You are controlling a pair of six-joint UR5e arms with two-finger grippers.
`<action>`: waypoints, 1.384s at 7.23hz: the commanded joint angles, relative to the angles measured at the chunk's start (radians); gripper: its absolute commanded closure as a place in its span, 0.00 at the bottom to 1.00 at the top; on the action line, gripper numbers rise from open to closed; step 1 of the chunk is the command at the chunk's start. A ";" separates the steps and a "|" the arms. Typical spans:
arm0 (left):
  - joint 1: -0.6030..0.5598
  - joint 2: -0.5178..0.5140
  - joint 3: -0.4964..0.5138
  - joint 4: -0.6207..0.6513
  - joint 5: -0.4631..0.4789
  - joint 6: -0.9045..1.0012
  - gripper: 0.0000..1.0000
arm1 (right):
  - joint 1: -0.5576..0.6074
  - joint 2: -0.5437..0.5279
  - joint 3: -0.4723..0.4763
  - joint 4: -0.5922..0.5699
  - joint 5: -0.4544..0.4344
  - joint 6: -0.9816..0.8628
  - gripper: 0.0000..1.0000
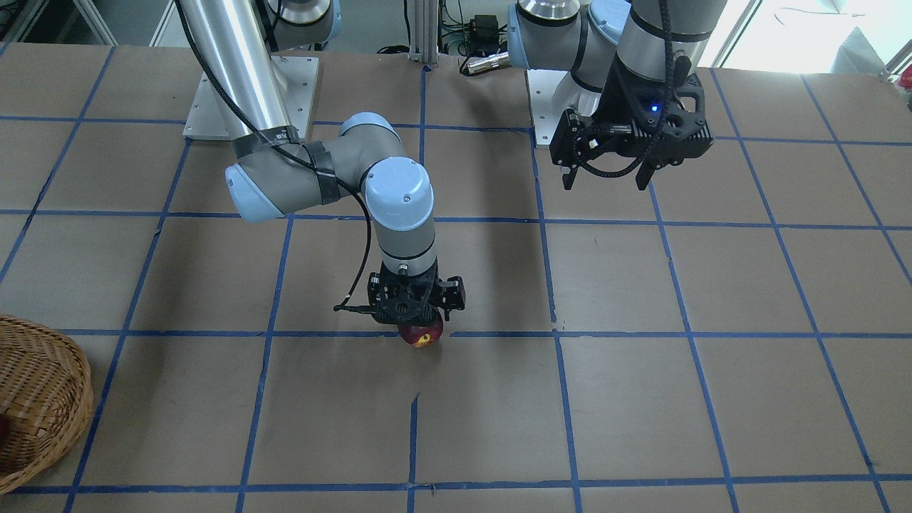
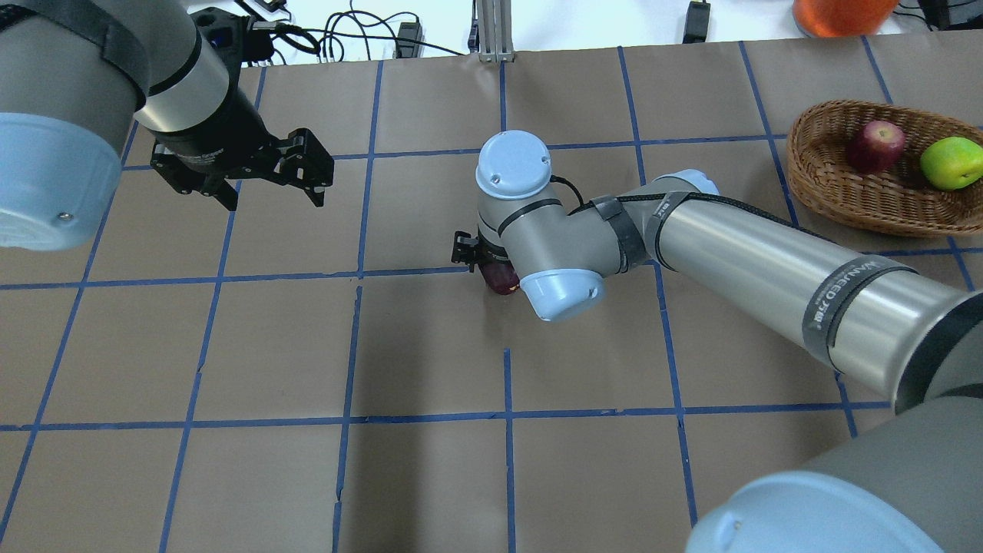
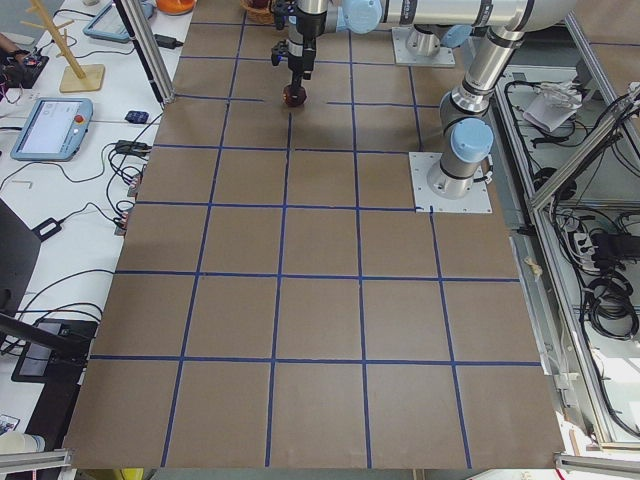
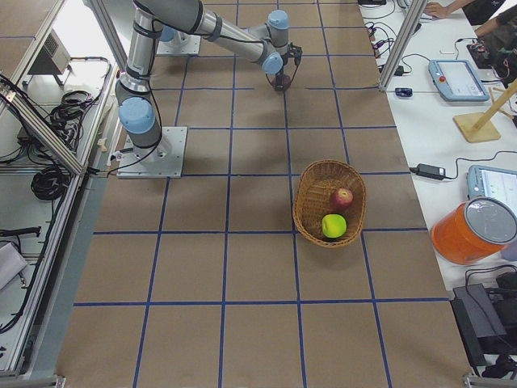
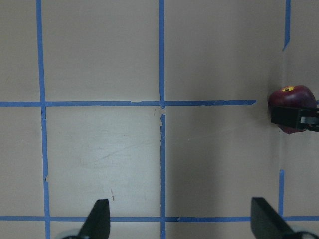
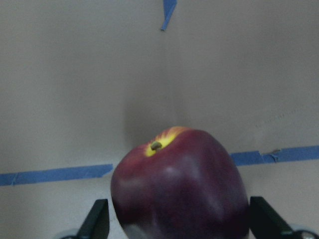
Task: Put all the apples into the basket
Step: 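Grasp the dark apple with the right gripper and lift it toward the basket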
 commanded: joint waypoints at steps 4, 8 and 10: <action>0.000 0.002 0.012 -0.013 0.001 -0.002 0.00 | -0.069 -0.084 -0.071 0.191 -0.086 -0.078 1.00; 0.000 0.005 0.013 -0.015 0.003 -0.001 0.00 | -0.683 -0.155 -0.149 0.323 -0.080 -0.805 1.00; 0.000 0.004 0.013 -0.015 0.001 -0.002 0.00 | -0.835 -0.062 -0.210 0.231 -0.077 -1.048 1.00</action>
